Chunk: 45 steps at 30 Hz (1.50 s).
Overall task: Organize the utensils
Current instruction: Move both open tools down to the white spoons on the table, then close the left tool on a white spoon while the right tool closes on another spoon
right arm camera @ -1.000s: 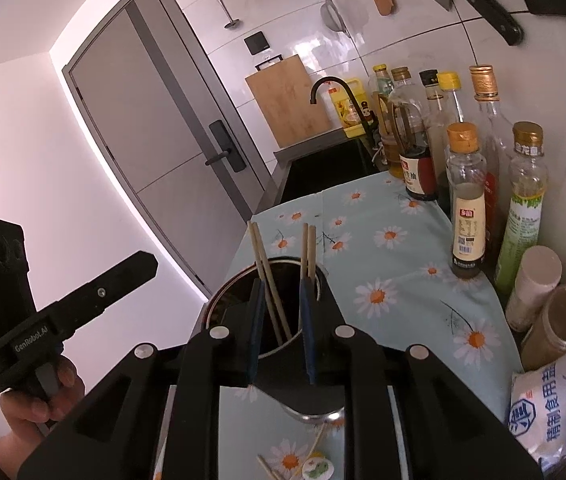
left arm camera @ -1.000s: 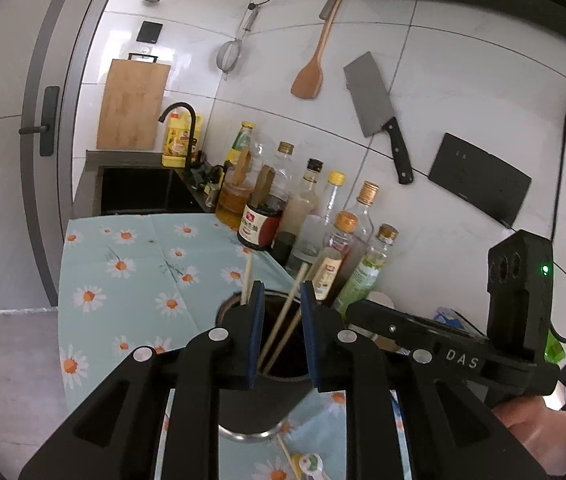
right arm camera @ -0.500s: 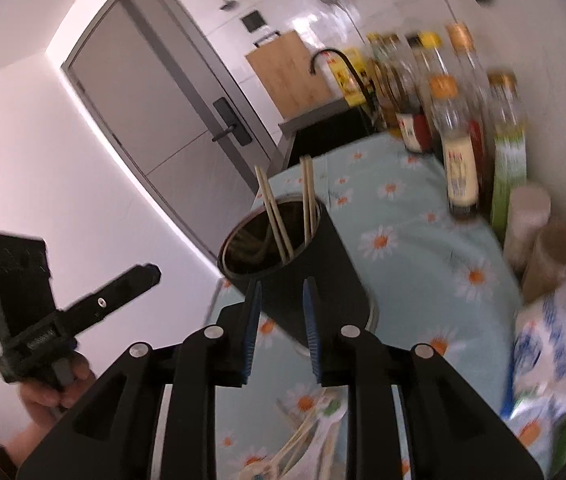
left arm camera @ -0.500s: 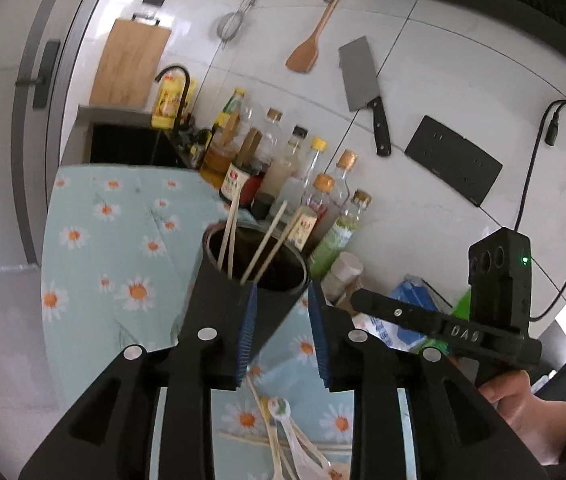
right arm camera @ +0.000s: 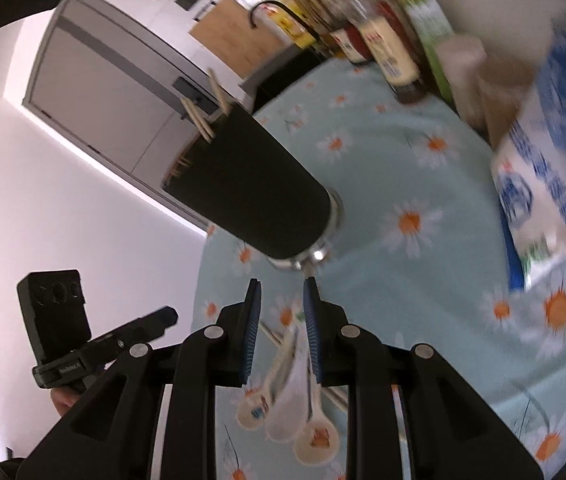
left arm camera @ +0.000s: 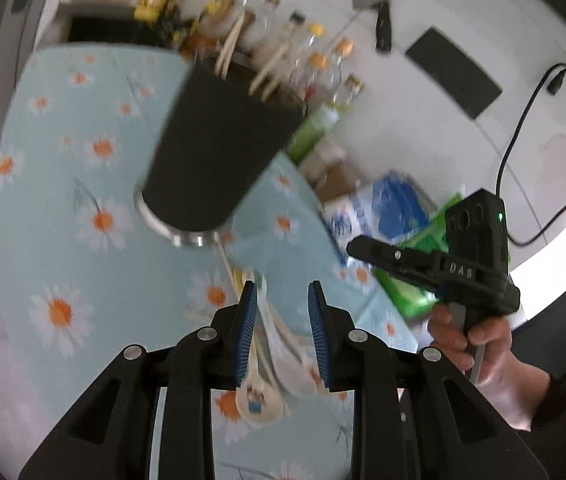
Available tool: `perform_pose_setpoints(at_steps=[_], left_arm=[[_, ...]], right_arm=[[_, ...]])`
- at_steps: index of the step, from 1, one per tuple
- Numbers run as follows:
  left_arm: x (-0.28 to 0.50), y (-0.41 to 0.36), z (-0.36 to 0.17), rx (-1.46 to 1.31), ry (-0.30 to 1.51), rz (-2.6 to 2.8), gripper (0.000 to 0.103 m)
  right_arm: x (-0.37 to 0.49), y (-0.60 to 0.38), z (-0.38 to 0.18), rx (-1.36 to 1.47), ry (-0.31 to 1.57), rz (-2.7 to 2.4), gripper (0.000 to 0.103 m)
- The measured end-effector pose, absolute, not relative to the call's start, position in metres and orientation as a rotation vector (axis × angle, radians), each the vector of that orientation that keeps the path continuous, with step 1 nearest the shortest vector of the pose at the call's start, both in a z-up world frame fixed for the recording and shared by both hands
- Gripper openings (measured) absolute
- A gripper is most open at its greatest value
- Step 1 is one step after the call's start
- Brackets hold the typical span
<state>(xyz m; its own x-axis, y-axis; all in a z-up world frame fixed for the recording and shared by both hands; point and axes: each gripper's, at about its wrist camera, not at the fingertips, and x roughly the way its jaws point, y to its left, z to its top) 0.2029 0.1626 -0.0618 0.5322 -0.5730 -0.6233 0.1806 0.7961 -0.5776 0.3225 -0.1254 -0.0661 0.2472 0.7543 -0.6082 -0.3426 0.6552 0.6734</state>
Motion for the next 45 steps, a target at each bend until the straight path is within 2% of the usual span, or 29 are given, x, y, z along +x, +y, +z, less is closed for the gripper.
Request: perform_pose_setpoints(at_steps=[13,27,28,34,35,37,38,45], left_arm=[[0.212,0.156,-0.129,-0.571,1.151,-0.539,0.025],[0.247,0.149,-0.17,-0.714,1.335,-0.733,0.026],[0.248,0.15,-0.172,-0.727,1.339,-0.745,0.025],[0.254,0.151,-0.173,-0.733,1.346,-0.79,0.025],[0.255,0.15,-0.172,-0.723,1.345,-0.796,0.023],[0.256,0.149,-0.173,-0.7,1.35,-0.784,0.008],[0.257,0.149,-0.175,-0.692,1.354,-0.771,0.006],[0.253,0.16,-0.176,-0.715,1.313,-0.756,0.006]], right_arm=[[0.296,-0.139,-0.111,0.49,1.258,0.803,0.024],[0.295,-0.155,-0.111,0.529,1.258,0.796,0.026],[0.295,-0.158,-0.11,0.541,1.252,0.794,0.029],[0.295,-0.164,-0.112,0.545,1.257,0.786,0.03],[0.295,-0.164,-0.113,0.545,1.259,0.786,0.03],[0.295,-0.163,-0.114,0.543,1.264,0.783,0.03],[0.296,-0.163,-0.114,0.543,1.266,0.784,0.03],[0.299,-0.151,-0.118,0.501,1.311,0.82,0.03]])
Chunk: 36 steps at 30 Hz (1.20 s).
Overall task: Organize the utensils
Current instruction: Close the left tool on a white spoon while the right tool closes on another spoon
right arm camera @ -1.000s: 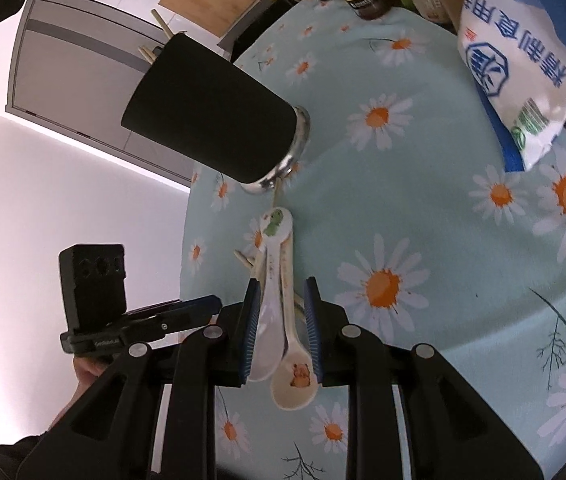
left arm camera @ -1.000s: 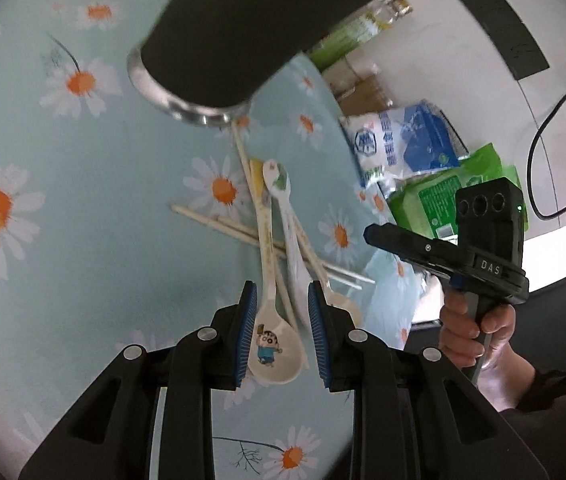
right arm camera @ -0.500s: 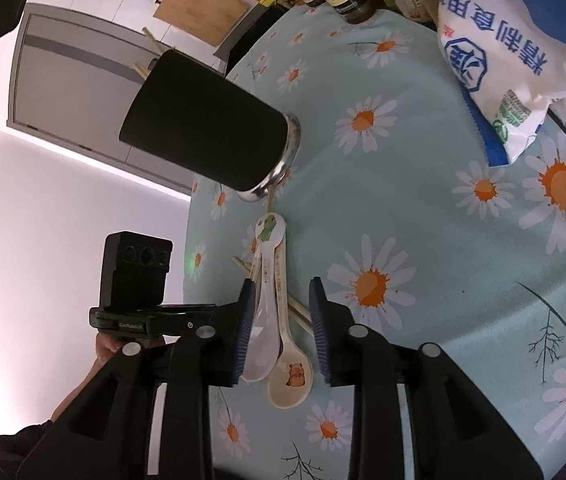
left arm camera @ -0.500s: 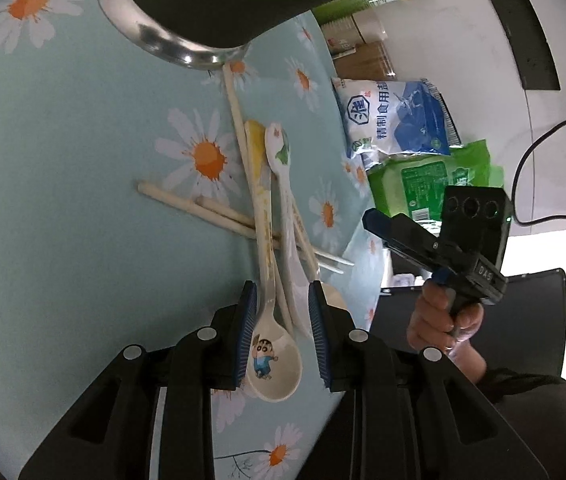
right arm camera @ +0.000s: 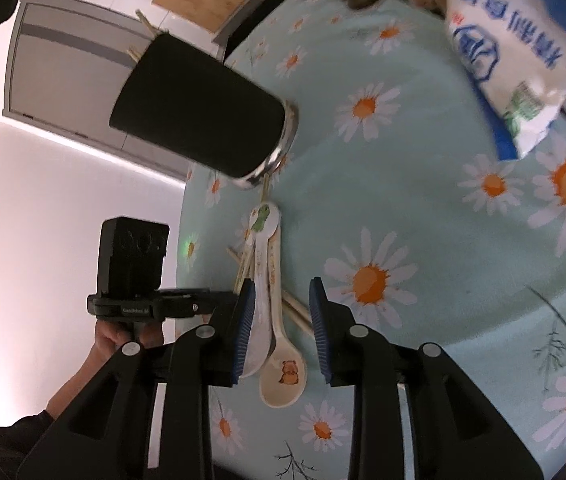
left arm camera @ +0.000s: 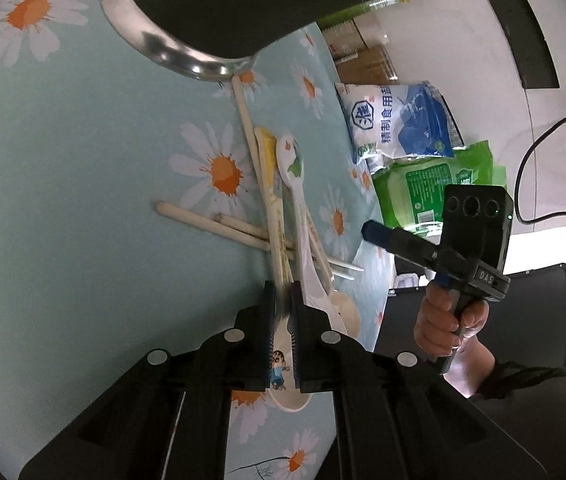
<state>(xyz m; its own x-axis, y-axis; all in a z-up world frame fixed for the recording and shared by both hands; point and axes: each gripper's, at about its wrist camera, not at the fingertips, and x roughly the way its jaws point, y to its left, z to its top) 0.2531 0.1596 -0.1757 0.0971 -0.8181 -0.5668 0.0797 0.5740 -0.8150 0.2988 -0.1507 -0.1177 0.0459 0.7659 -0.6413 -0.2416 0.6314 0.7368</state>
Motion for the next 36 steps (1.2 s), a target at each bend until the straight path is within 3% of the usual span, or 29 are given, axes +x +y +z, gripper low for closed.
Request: perform_pose_setpoints(at_steps=[17,28,30,32,36], left_arm=[[0.223,0.197,-0.158,-0.797,1.16,-0.674,0.004],[0.207,0.208,-0.157,-0.861,1.098,-0.648,0.004],[0.206,0.209,-0.156,-0.864,1.085,-0.651,0.004],[0.205,0.208,-0.155,-0.856,1.086,-0.655,0.004],[0.205,0.204,-0.154,-0.849,1.09,-0.665,0.004]], right_arm=[[0.332,-0.098,-0.146,0.395,1.51,0.99,0.03],[0.348,-0.081,-0.154,0.348,1.541,1.03,0.027],[0.346,-0.075,-0.151,0.3,1.521,1.032,0.022],[0.346,-0.075,-0.15,0.252,1.508,1.009,0.011],[0.351,-0.079,-0.153,0.278,1.516,1.008,0.01]])
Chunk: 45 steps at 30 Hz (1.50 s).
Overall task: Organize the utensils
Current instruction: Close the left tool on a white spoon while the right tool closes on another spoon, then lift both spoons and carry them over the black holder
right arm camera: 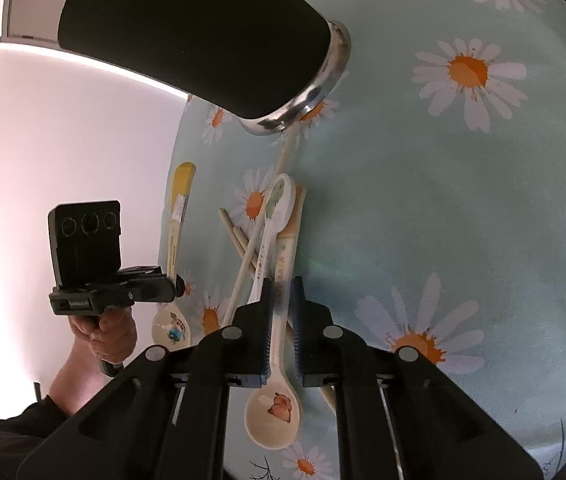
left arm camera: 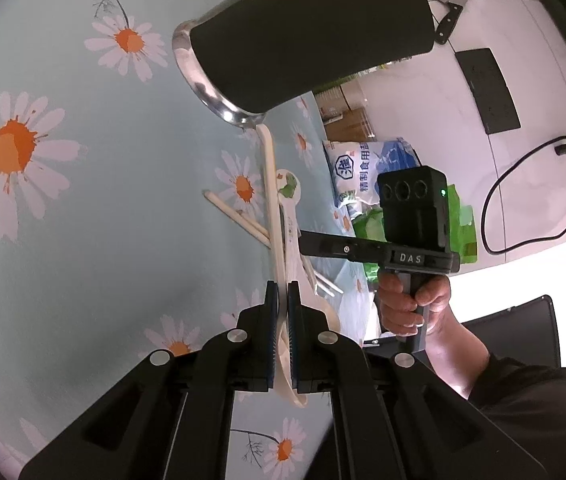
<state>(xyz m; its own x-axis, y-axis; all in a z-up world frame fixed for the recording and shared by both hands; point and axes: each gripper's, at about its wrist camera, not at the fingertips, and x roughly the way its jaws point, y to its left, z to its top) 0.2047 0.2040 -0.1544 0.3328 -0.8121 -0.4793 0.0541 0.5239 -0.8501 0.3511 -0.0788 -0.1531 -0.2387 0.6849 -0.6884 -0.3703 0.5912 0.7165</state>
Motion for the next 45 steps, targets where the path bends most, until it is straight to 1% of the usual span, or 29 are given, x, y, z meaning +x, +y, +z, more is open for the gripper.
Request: perform_pose_setpoints(at_steps=[6,8,18,21,32,38,45], left_arm=[[0.205,0.2,-0.146,-0.831,1.084,-0.675,0.004],[0.206,0.198,-0.143,-0.824,1.085,-0.676,0.004],[0.202,0.187,-0.138,-0.82,1.086,-0.667,0.004],[0.201,0.184,-0.136,-0.814,1.08,-0.652,0.004],[0.193,0.173,-0.117,-0.811,0.974,-0.518,0.004],[0.184,0.166,-0.108,-0.792,0.94,-0.475,0.004],[0.175,0.156,-0.086,-0.723,0.834,-0.374,0.004]], right_arm=[[0.35,-0.086,-0.155,0.284,1.504,0.999,0.009],[0.349,-0.093,-0.156,0.297,1.49,0.988,0.007],[0.346,-0.133,-0.157,0.425,1.415,0.922,0.005],[0.348,-0.146,-0.151,0.486,1.358,0.936,0.005],[0.353,-0.144,-0.151,0.541,1.249,1.013,0.005],[0.354,-0.146,-0.142,0.495,1.2,1.07,0.005],[0.351,-0.14,-0.121,0.426,1.102,1.155,0.005]])
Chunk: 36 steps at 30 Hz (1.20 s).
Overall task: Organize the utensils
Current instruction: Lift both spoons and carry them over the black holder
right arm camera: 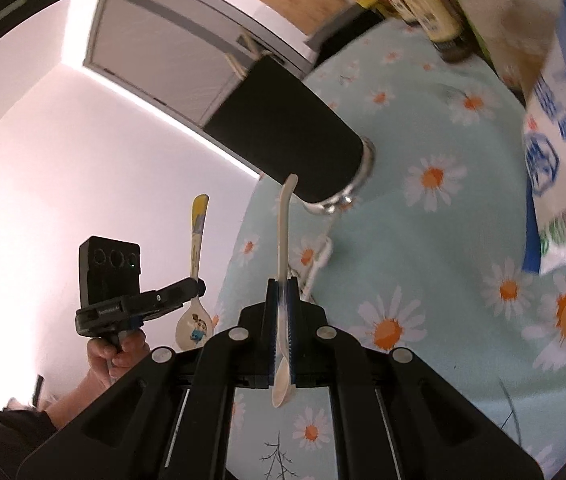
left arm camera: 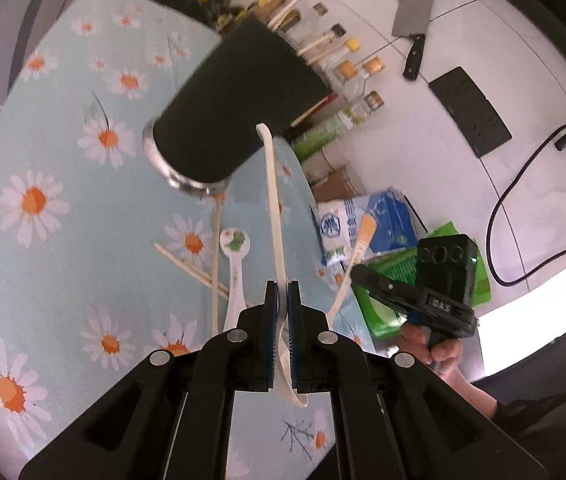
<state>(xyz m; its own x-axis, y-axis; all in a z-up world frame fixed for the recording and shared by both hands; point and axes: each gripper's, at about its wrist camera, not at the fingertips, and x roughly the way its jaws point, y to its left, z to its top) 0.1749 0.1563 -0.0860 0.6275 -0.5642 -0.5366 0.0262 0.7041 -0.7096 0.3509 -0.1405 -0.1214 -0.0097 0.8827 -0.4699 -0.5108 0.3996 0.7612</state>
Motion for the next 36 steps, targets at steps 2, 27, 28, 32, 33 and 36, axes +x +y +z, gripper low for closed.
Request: perform_pose_setpoints(at_steps=[2,27,28,32,33,36], left_arm=[[0.174,0.153,-0.08,-0.693,0.806,-0.351,0.004],[0.172,0.136,-0.006,-0.519,0.545,-0.188,0.004],[0.173,0.136,-0.003,-0.512,0.536,-0.184,0.004],[0.181,0.138,0.011,-0.471,0.495,-0.176,0.004],[0.184,0.139,0.015,-0.466,0.484,-0.177,0.004],[0.194,0.145,0.026,-0.465,0.454,-0.181,0.004]], right_arm=[[0.353,-0.138,-0.116,0.413,1.073,1.173,0.005],[0.385,-0.082,-0.037,0.316,0.827,1.271,0.005],[0.388,-0.08,-0.032,0.311,0.814,1.268,0.005],[0.4,-0.072,-0.016,0.319,0.783,1.259,0.005],[0.403,-0.07,-0.013,0.32,0.773,1.259,0.005],[0.408,-0.063,-0.004,0.319,0.757,1.26,0.005]])
